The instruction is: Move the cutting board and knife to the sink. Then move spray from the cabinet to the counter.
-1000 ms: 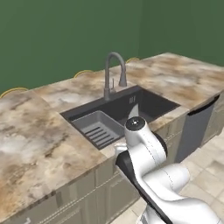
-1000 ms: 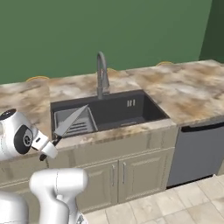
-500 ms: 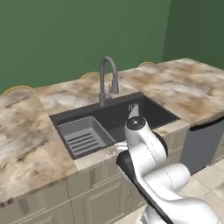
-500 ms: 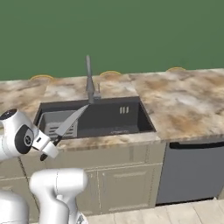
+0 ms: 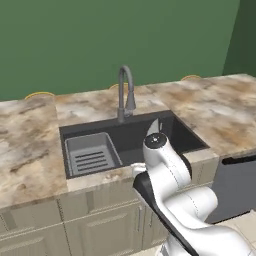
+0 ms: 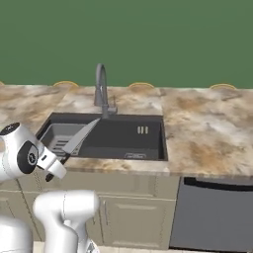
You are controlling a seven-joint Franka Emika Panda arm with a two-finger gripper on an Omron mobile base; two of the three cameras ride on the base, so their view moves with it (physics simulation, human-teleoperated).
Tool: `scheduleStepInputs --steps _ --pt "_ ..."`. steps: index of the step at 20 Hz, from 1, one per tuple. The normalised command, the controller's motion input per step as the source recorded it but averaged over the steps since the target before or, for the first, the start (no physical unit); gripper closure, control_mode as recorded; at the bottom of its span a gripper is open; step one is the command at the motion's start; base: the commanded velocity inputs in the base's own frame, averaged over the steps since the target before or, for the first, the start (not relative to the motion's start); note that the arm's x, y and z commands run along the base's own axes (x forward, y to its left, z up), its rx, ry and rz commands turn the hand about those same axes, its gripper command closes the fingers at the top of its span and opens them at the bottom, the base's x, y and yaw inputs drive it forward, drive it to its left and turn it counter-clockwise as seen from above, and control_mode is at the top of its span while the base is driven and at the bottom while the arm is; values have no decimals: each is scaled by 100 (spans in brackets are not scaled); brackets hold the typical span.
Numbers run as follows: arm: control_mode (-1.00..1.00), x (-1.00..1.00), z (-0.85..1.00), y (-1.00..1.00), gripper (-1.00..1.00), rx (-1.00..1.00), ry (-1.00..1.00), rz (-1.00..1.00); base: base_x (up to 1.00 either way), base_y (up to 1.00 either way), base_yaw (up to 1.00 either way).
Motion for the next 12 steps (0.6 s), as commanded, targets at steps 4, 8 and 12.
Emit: scheduleStepInputs --steps 4,8,12 --pt "100 0 0 0 100 0 0 0 38 -42 36" --pt "100 0 0 0 100 0 0 0 63 -40 31" --pt "100 0 0 0 100 0 0 0 76 -42 28"
